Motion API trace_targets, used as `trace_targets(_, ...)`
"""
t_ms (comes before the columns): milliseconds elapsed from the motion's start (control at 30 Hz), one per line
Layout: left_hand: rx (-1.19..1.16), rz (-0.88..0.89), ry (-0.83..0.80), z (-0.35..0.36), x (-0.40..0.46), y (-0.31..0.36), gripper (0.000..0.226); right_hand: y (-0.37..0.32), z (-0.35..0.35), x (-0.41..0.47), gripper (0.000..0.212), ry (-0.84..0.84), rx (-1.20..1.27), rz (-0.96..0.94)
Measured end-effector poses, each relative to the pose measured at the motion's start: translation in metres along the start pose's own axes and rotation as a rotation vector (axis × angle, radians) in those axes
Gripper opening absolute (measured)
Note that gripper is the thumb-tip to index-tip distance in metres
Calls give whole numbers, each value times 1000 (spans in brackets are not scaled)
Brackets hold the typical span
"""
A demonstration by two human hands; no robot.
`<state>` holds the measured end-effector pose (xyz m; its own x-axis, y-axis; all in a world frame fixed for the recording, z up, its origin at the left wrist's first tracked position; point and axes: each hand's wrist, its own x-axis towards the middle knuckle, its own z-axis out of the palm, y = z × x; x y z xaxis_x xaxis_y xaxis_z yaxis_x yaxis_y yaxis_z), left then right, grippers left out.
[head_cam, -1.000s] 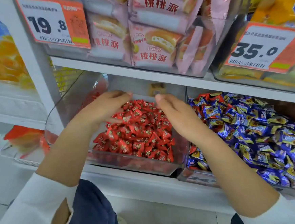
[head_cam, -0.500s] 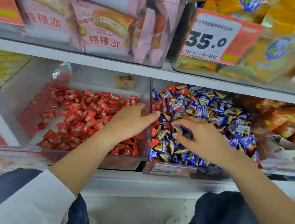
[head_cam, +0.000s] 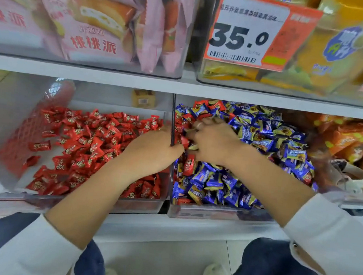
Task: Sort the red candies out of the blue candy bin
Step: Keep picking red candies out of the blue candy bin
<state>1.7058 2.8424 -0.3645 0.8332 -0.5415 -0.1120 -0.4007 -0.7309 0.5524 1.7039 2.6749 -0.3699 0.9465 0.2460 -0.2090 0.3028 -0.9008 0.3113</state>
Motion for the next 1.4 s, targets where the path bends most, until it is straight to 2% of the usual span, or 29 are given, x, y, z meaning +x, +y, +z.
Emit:
trace_targets(133,-8,3,-18,-1,-1,0,35,40,10,-37,53,129,52,121)
trace_targets(267,-23,-8,-11,2,-1,-2,34,64,13,-78,72,138,231,179)
trace_targets(367,-25,-20,-2,5,1,-2,31,59,-2,-87,74,148,376,202)
trace_targets(433,-17,-21,-2,5,1,-1,32,41,-12,-72,65,209,391,138)
trace_targets(533,3,0,-3,5,2,0,33,11,-7,-26,49,194,329,-1)
trace_targets(600,17,0,11,6,3,0,38,-3,3,6,56,150,286,-59)
trace_targets(700,16,10,25,7,4,-3,45,-7,8,40,65,0,163,-60)
trace_targets(800,-1,31,37,11,5,-6,42,-2,4,57,68,-116,75,-46)
trace_targets(967,-20,24,52,13,7,-6,36,-9,-2,70,58,-301,-190,-36)
trace_targets(1167,-52,36,89,11,2,-5,28,-18,0,78,50,-280,-324,-52)
trace_targets(1300,-46,15,93,11,2,-5,34,-13,-7,77,41,-310,-291,-28)
trace_targets(1400,-31,3,93,10,2,-4,26,-3,-12,67,34,-233,-279,-29)
